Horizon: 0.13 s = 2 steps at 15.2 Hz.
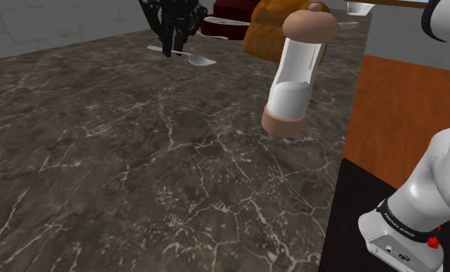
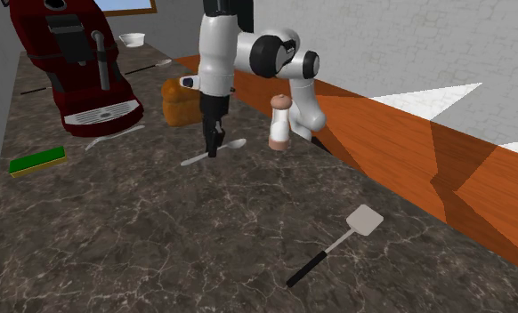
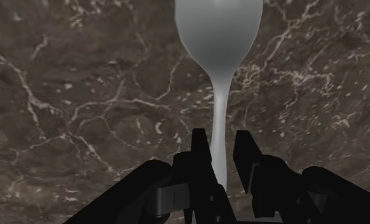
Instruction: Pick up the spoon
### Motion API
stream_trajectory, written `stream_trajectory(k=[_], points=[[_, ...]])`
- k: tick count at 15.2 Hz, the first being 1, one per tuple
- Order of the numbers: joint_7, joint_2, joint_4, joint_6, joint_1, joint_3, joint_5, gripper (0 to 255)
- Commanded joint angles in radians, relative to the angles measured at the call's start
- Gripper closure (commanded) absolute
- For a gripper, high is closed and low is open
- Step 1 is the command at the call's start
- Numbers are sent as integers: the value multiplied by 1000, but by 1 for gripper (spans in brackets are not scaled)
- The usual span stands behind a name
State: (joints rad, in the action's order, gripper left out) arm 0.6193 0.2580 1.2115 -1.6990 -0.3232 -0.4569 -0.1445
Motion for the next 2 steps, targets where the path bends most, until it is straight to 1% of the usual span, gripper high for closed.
stream_trajectory(k=[1, 2], points=[[2, 14, -37, 25, -7, -1, -7, 255], [2, 13, -37, 25, -7, -1, -7, 255]])
